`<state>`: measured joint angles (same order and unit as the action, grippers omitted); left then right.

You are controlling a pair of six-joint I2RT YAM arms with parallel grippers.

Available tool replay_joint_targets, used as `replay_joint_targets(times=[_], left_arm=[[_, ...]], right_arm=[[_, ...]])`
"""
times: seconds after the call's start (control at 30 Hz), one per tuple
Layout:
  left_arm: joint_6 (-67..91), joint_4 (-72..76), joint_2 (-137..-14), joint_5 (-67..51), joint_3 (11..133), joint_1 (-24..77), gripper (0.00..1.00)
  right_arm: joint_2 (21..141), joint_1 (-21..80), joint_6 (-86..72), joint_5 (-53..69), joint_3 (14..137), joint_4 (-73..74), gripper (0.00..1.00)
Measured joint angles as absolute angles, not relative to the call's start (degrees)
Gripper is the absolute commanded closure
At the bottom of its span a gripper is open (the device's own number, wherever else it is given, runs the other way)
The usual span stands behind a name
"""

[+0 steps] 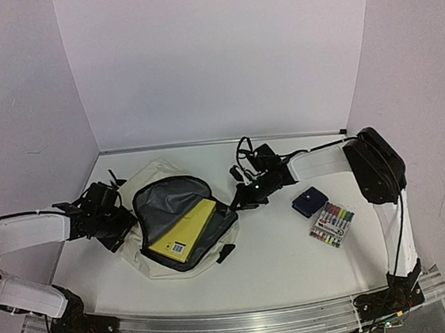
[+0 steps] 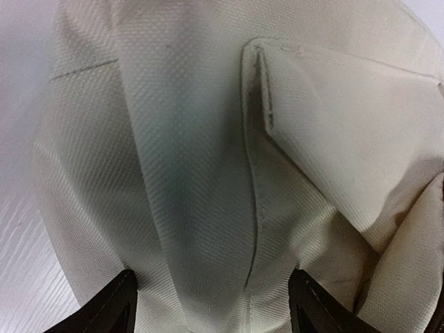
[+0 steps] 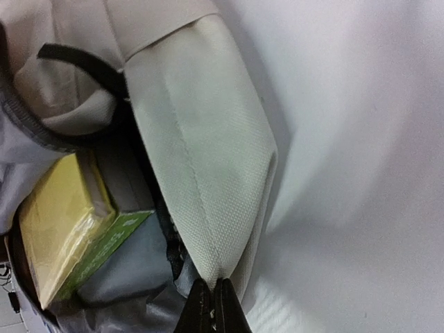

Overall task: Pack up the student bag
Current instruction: Adjust the student bag at the center of the board.

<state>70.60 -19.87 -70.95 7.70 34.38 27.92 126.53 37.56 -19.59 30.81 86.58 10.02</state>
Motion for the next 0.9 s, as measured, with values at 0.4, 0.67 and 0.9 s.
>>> replay_joint_targets(times=[0.4, 0.67, 0.9], left_arm=[[48.1, -8.4, -103.5, -7.7, 63.1, 22.3, 0.27], [38.4, -12.8, -101.4, -11.0, 64.6, 22.1, 0.19], [33.9, -17.4, -91.2, -12.7, 64.6, 22.1, 0.14]], right_arm=[[112.3, 37.2, -23.3, 37.7, 66.9, 7.6, 1.00], [107.1, 41.4, -21.6, 42.6, 65.0, 7.4, 0.39], [101.8, 38.8, -16.3, 42.3, 67.5, 11.3, 0.16]])
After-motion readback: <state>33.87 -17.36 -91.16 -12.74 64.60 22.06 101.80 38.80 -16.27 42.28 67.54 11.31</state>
